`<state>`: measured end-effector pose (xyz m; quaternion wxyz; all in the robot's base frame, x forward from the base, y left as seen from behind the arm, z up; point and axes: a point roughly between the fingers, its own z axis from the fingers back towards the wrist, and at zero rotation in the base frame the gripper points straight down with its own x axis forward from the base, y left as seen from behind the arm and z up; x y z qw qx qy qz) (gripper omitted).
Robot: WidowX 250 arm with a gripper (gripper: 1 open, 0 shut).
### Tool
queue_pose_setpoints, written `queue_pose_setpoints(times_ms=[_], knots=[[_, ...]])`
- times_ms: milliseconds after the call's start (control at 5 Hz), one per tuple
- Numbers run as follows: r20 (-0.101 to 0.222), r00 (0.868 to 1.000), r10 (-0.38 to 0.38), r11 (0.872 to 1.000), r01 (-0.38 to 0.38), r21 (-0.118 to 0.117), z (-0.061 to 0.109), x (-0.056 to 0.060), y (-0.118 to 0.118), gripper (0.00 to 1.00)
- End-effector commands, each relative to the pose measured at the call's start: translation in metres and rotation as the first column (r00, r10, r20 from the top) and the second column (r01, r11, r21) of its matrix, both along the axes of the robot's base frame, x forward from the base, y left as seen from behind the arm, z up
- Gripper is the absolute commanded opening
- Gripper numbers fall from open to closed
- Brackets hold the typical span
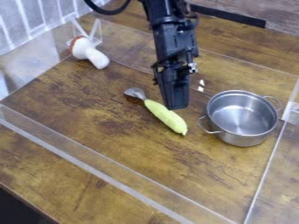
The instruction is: Move the green spoon to the left
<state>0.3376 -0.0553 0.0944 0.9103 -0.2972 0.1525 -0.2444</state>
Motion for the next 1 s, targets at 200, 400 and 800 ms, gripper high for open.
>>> queue_pose_setpoints(times_ms=[200, 400, 800], knots=[[0.074, 0.99, 0.119, 0.991, -0.123, 0.048, 0.034, -0.003, 0.01, 0.0], [0.071, 0.987, 0.144, 0.986, -0.15, 0.077, 0.034, -0.006, 0.01, 0.0], [0.076, 0.981, 0.18, 0.971, -0.189, 0.144, 0.027, -0.012, 0.01, 0.0]])
